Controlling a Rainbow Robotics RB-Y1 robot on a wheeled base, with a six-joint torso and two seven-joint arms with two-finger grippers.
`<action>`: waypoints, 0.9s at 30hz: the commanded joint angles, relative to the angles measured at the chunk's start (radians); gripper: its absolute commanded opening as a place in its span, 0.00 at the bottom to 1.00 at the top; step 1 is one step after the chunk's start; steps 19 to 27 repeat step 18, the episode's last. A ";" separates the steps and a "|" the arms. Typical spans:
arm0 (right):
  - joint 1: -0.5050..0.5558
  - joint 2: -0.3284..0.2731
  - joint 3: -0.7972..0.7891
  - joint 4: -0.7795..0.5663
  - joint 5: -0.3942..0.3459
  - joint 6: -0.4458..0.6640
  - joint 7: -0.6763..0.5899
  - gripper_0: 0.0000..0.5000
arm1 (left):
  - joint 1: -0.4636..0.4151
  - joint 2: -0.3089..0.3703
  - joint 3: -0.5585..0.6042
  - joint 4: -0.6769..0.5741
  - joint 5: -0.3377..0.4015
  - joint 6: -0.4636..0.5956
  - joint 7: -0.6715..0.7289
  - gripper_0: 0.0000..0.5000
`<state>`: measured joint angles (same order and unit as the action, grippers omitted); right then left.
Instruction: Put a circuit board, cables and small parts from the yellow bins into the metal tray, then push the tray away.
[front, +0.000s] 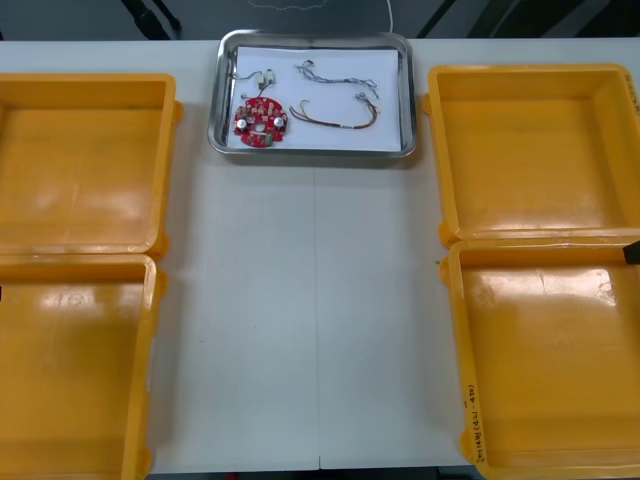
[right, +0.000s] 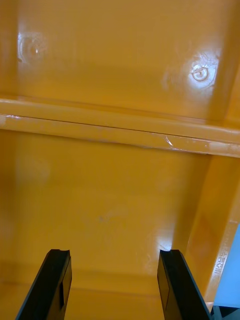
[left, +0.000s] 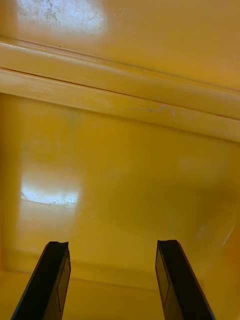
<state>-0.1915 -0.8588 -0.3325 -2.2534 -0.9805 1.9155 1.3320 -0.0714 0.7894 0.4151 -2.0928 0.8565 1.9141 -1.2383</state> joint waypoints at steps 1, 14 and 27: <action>0.024 -0.025 -0.033 -0.029 -0.014 0.004 -0.034 1.00 | 0.018 0.047 0.007 -0.021 0.004 0.006 -0.102 1.00; 0.034 -0.025 -0.031 -0.029 0.000 0.004 -0.037 1.00 | 0.018 0.047 0.007 -0.021 0.004 0.006 -0.102 1.00; 0.034 -0.025 -0.031 -0.029 0.000 0.004 -0.037 1.00 | 0.018 0.047 0.007 -0.021 0.004 0.006 -0.102 1.00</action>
